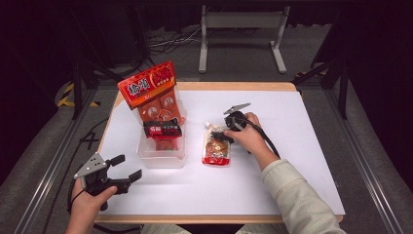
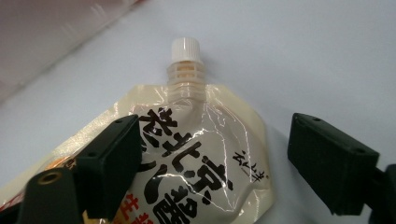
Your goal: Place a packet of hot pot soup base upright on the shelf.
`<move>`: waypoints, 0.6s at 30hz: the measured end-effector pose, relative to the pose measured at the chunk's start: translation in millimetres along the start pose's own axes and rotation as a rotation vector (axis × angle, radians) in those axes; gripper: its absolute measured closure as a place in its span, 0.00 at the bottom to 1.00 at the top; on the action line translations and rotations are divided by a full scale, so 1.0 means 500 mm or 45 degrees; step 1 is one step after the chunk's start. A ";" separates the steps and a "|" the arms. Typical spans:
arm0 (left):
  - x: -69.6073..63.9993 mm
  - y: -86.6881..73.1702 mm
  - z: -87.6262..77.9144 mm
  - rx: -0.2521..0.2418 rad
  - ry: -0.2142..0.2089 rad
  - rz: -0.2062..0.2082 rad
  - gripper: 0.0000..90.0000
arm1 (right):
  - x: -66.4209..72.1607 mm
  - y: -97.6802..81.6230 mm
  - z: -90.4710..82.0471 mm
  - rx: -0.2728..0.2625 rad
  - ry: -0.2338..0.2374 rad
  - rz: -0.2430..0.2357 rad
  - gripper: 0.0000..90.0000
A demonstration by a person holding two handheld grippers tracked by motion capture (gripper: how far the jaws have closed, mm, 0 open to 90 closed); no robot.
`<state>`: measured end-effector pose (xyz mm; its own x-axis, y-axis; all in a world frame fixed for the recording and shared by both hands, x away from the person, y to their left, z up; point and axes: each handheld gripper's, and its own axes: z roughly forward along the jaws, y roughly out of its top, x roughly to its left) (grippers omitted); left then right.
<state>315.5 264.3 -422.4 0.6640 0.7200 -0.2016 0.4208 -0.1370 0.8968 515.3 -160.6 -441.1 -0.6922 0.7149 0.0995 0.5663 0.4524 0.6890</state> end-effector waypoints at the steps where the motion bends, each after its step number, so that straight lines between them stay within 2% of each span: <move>1: 0.000 0.000 0.000 0.001 0.000 0.001 0.11 | 0.000 0.000 0.000 0.000 0.000 0.000 0.17; 4: 0.000 0.001 0.002 0.004 -0.001 0.005 0.11 | 0.006 -0.001 0.004 -0.004 -0.011 0.008 0.13; 11: -0.001 0.003 0.005 0.009 -0.006 0.007 0.11 | 0.019 -0.005 0.008 -0.007 -0.075 -0.014 0.15; 14: -0.001 0.004 0.006 0.004 -0.006 0.000 0.11 | 0.028 0.001 0.012 0.021 -0.116 -0.024 0.15; 18: -0.001 0.005 0.006 0.001 -0.007 0.002 0.11 | 0.034 0.003 0.015 0.036 -0.141 -0.019 0.15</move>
<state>317.9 261.6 -421.3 0.6681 0.7160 -0.2026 0.4204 -0.1386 0.8967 507.9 -143.7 -443.6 -0.6478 0.7617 0.0085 0.5697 0.4770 0.6692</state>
